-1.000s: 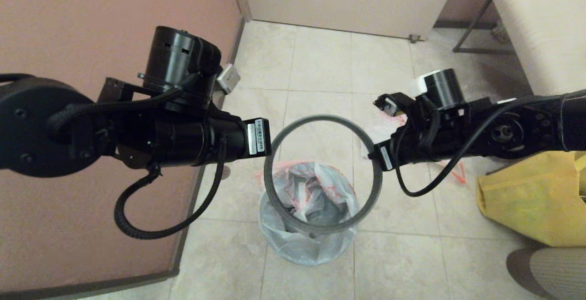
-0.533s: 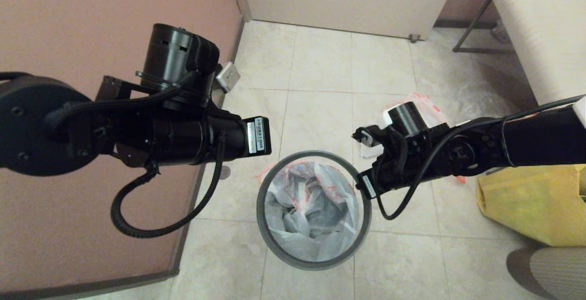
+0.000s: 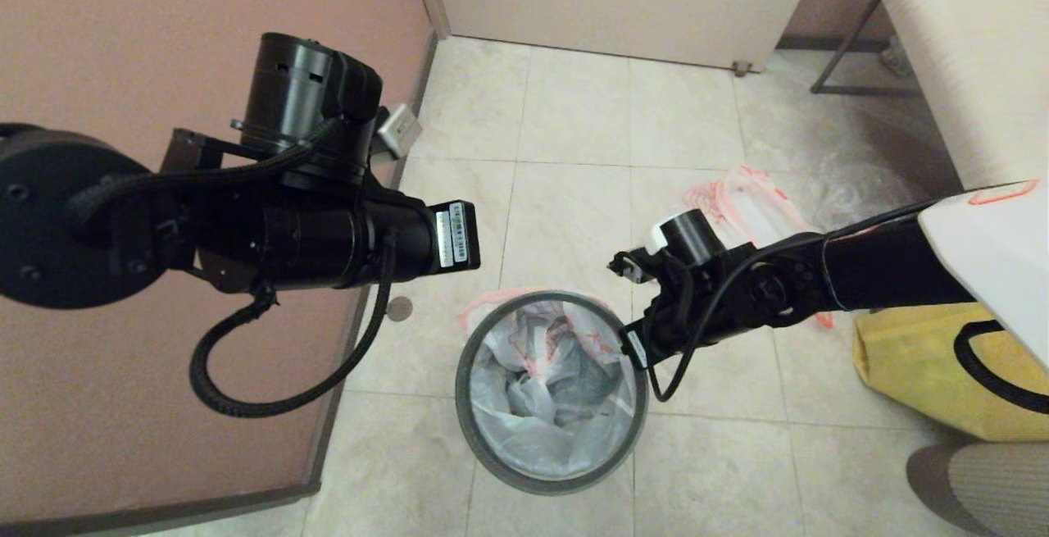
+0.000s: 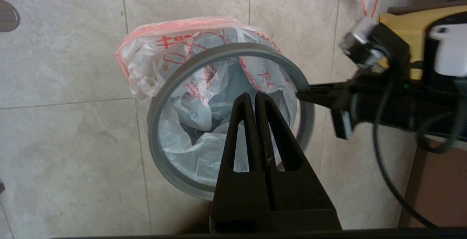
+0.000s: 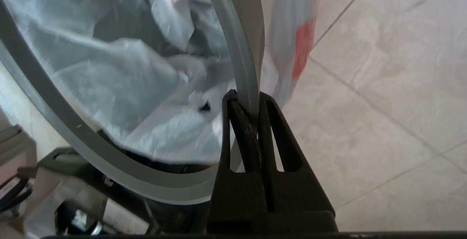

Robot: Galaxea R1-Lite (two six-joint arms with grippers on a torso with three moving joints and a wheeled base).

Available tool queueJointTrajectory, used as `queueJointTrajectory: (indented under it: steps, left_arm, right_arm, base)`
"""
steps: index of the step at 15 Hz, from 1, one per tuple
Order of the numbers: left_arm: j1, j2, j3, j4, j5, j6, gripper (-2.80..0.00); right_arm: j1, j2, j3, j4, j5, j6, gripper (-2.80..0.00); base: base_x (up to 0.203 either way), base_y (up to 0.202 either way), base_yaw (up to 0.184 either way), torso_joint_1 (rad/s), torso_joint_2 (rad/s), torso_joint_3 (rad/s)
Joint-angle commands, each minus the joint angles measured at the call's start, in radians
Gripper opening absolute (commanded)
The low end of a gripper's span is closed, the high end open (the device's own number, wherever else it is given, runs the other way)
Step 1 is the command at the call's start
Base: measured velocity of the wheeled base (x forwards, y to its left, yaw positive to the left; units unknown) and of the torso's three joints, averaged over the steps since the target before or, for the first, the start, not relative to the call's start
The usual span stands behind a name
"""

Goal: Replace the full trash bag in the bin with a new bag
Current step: Place the trash can ring on the trash can

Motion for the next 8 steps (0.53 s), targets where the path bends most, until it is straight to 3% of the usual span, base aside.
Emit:
queueJointTrajectory:
  steps: [1,8]
  left_arm:
    - [0.004,0.0,-0.003,0.001,0.001,-0.003,-2.8]
    - [0.012,-0.011,-0.007,0.003,0.0,-0.003,-2.8]
  right_arm:
    - [-0.001,0.048,-0.033,0.002,-0.003,0.0,-2.8]
    - [-0.006,0.107,-0.088,0.003,-0.05,0.017,-2.8]
  base:
    - [0.0,0.0,0.0,0.0,0.0,0.0]
    - [0.0,0.0,0.0,0.0,0.0,0.0]
